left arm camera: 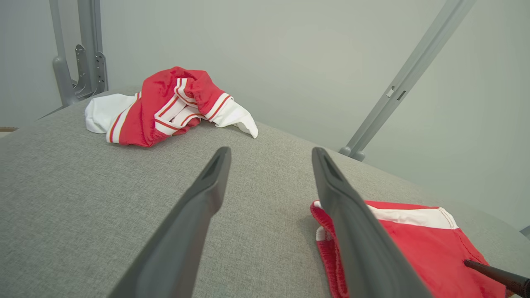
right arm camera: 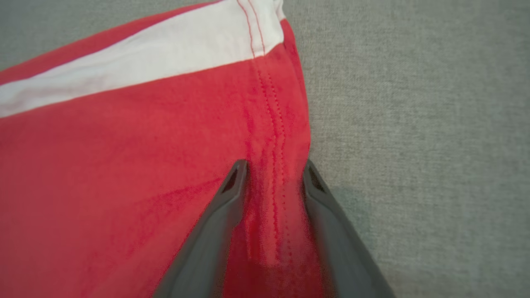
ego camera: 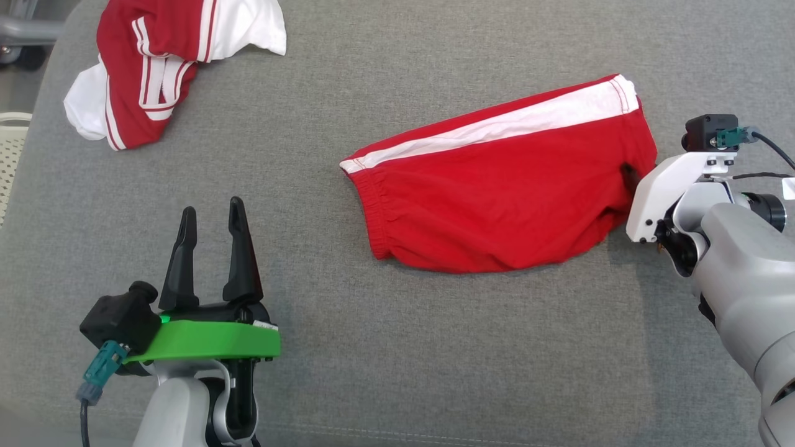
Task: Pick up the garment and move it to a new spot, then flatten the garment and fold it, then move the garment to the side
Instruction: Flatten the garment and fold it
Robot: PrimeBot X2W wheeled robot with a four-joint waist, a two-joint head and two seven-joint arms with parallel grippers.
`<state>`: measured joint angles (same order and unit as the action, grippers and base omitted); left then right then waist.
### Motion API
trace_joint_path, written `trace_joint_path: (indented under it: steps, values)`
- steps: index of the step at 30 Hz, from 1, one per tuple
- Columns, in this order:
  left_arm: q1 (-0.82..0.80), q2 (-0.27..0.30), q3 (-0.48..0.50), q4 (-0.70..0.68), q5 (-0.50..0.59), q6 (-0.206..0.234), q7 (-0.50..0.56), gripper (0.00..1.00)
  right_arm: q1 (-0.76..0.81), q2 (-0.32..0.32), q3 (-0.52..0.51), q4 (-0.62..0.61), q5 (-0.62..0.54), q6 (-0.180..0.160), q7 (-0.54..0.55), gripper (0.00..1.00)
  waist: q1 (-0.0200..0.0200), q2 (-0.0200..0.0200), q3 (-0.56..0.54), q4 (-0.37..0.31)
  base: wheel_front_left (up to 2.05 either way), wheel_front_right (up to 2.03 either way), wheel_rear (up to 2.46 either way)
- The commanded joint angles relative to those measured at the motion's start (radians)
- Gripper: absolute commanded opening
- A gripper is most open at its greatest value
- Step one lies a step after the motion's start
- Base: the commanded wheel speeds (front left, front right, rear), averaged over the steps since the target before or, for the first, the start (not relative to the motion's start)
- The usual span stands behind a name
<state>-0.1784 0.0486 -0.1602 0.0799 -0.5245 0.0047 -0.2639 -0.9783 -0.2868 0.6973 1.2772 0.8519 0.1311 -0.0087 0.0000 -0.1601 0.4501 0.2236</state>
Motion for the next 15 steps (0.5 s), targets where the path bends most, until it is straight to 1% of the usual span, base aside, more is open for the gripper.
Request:
trace_joint_path:
  steps: [1,3,4,5,9,13,15]
  values:
    - [0.008,0.004,0.001,0.003,-0.002,0.0,0.0,1.0,0.033,0.008,-0.001,0.015,0.007,-0.001,0.013,0.22,0.0,0.0002,-0.001,-0.005,0.0,0.0,0.0]
    - [0.009,0.004,0.002,0.004,0.0,0.001,0.0,1.0,0.037,0.011,-0.016,0.016,0.017,-0.001,-0.003,0.1,0.0,0.0002,-0.003,-0.011,0.0,0.0,0.0]
    - [0.01,0.004,0.002,0.004,0.002,0.001,0.0,1.0,0.04,0.011,-0.025,0.016,0.025,-0.001,-0.011,0.02,0.0,0.0002,-0.004,-0.014,0.0,0.0,0.0]
    - [0.012,0.004,0.002,0.005,0.003,0.001,0.0,1.0,0.046,0.01,-0.034,0.016,0.034,-0.001,-0.018,0.0,0.0,0.0002,-0.006,-0.017,0.0,0.0,0.0]
    - [0.016,0.003,0.003,0.008,0.01,-0.002,0.0,1.0,0.067,0.015,-0.069,0.011,0.073,-0.002,-0.049,0.0,0.0,0.0002,-0.014,-0.031,0.0,0.0,0.0]
    - [0.028,0.004,0.004,0.012,0.018,-0.003,0.0,1.0,0.108,0.019,-0.103,-0.041,0.129,-0.001,-0.081,0.0,0.0,0.0002,-0.03,-0.053,0.0,0.0,0.0]
    - [0.032,0.004,0.006,0.013,0.022,-0.003,0.0,1.0,0.134,0.008,-0.117,-0.073,0.159,-0.001,-0.093,0.0,0.0,0.0002,-0.04,-0.067,0.0,0.0,0.0]
